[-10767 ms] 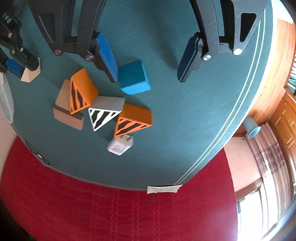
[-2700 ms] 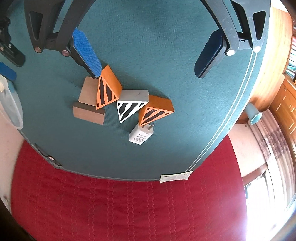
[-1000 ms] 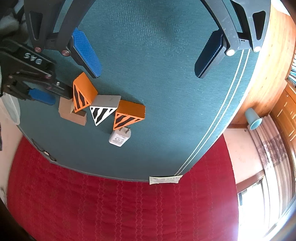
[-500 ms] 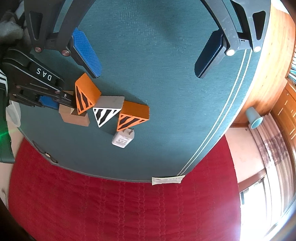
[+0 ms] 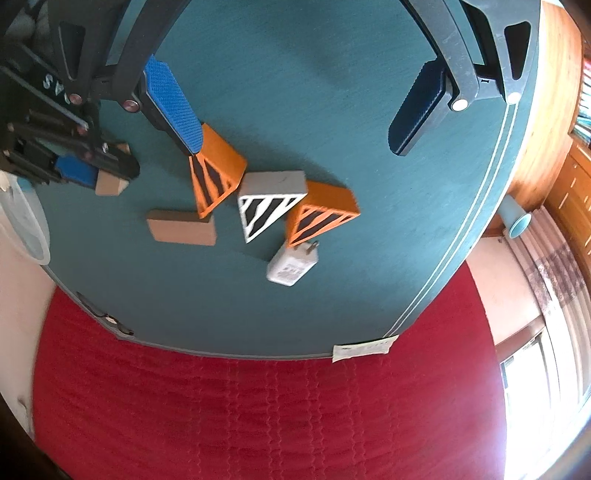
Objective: Organize rigid objects
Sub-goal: 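Lift the tan block with the right gripper while the left grasps the orange striped triangle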
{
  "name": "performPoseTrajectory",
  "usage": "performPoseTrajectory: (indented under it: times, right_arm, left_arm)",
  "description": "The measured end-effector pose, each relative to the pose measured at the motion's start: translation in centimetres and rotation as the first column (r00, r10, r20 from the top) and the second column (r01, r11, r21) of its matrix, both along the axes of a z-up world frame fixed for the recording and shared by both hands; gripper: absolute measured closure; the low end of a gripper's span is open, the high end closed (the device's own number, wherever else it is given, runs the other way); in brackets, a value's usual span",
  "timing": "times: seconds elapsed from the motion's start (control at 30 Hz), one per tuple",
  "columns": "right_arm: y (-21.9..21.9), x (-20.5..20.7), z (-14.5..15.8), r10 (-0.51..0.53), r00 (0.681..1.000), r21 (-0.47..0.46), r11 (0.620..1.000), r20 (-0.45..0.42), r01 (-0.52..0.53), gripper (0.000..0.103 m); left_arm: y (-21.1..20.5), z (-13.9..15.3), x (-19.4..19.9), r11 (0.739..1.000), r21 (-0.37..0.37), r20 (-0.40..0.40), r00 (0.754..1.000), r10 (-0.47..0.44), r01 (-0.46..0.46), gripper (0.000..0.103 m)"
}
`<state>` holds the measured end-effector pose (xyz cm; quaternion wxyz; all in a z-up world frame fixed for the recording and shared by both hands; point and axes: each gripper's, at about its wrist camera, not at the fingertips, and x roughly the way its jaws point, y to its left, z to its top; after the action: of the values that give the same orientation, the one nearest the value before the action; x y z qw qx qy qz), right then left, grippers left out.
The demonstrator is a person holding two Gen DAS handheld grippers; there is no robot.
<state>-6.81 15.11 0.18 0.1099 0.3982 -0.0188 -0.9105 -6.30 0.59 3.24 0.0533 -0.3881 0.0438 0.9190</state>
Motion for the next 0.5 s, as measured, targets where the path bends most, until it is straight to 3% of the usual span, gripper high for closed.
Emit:
performPoseTrajectory:
  times: [0.5]
  right_arm:
    - [2.9, 2.3, -0.3, -0.012, 1.0, -0.05, 0.999, -0.006, 0.012, 0.068]
  left_arm:
    - [2.8, 0.4, -0.8, 0.998, 0.049, 0.004, 1.0, -0.029, 0.029, 0.004]
